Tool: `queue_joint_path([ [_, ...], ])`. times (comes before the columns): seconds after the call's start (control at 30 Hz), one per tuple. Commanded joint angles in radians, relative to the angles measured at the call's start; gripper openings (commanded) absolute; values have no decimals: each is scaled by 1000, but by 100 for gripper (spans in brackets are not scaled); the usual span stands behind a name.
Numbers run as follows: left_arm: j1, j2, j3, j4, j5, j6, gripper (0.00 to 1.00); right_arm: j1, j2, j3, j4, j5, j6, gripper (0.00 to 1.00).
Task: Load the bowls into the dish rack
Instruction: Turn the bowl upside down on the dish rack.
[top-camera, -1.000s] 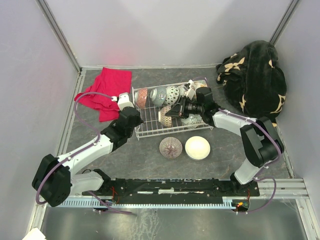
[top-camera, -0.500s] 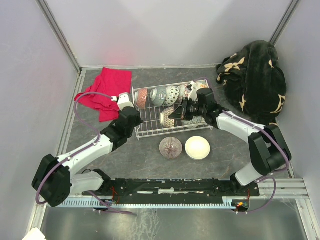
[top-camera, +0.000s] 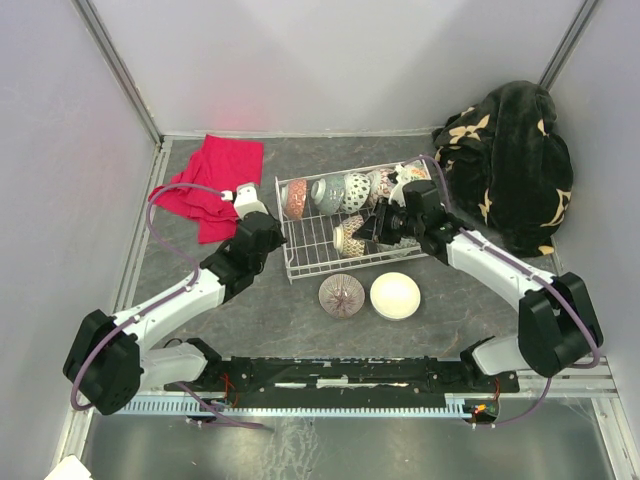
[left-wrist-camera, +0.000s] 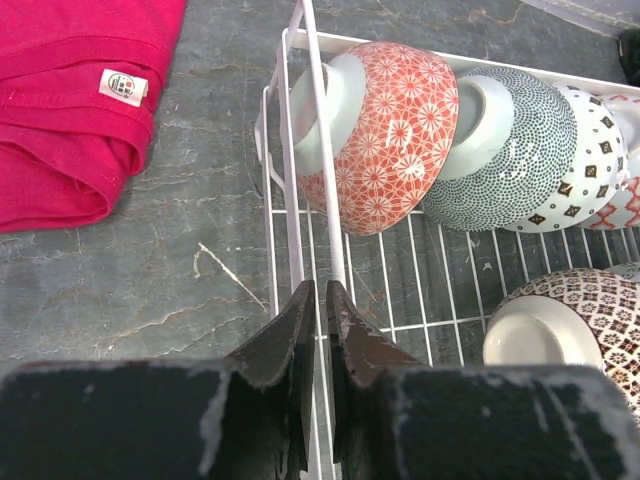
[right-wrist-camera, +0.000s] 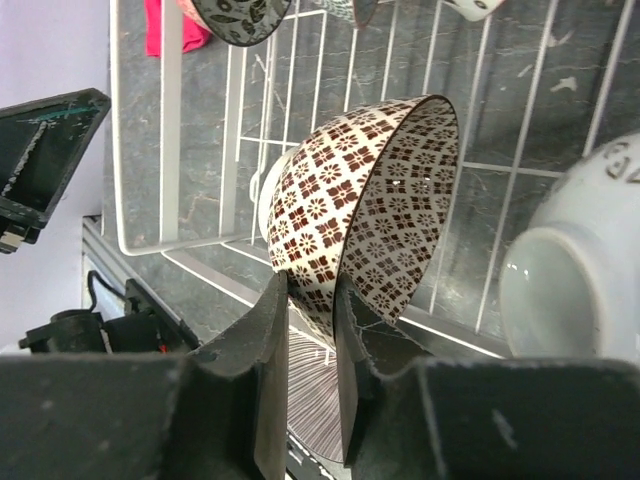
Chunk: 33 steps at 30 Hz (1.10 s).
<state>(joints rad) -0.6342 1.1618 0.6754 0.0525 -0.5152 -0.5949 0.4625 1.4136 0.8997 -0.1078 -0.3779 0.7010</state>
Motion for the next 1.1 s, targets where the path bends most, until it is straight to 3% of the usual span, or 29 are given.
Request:
queue_joint_path([
  [0.0,7,-14,21,14,-22,35,16,-31,-32,-30,-162,201,-72,26],
  [0.47,7,-12,21,15,-18,35,16,-29,-118,-24,-244,271,-99,37],
  [0.9,8,-11,21,17,-15,33,15,-20,-420,-38,-404,288,-119,49],
  [1.07,8,-31,17,17,-13,31,16,84,-510,-128,-438,331,-119,51],
])
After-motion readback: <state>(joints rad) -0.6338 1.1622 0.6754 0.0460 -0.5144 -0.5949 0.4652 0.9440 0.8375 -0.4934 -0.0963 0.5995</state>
